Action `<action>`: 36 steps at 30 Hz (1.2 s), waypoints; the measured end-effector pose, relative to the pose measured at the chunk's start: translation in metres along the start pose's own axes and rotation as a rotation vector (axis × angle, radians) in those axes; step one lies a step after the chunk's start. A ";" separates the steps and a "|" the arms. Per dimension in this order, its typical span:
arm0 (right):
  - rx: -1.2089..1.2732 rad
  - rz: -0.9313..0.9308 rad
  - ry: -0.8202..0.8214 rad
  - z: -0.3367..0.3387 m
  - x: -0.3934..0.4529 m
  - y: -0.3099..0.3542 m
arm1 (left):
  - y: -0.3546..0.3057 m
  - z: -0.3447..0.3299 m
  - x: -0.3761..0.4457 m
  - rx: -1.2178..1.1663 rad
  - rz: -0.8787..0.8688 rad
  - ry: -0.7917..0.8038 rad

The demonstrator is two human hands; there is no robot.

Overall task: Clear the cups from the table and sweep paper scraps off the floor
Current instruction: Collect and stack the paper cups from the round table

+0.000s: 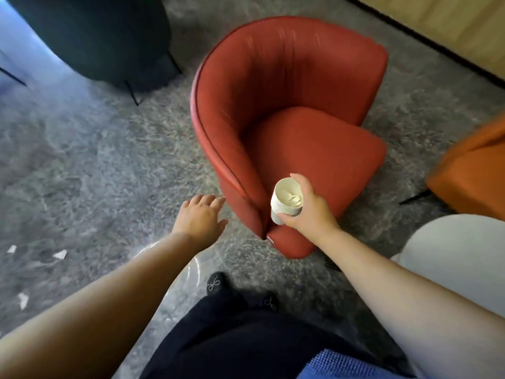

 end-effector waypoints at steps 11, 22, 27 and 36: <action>-0.114 0.234 0.185 -0.127 0.024 0.151 | 0.158 -0.005 -0.096 -0.086 0.314 -0.056; -0.163 0.265 0.224 -0.244 0.077 0.285 | 0.328 0.011 -0.136 -0.097 0.412 -0.079; -0.171 0.284 0.245 -0.281 0.114 0.336 | 0.390 0.018 -0.124 -0.124 0.441 -0.086; -0.223 0.338 0.334 -0.354 0.234 0.467 | 0.543 0.058 -0.059 -0.118 0.531 -0.105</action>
Point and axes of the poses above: each hand's wrist, its own x-axis towards the middle knuckle, its own z-axis out of the back of the hand, y = z × x, the point moved 4 cm from there along x, towards the middle knuckle, and after that the axes turned 14 degrees about -z, right-handed, at the moved point
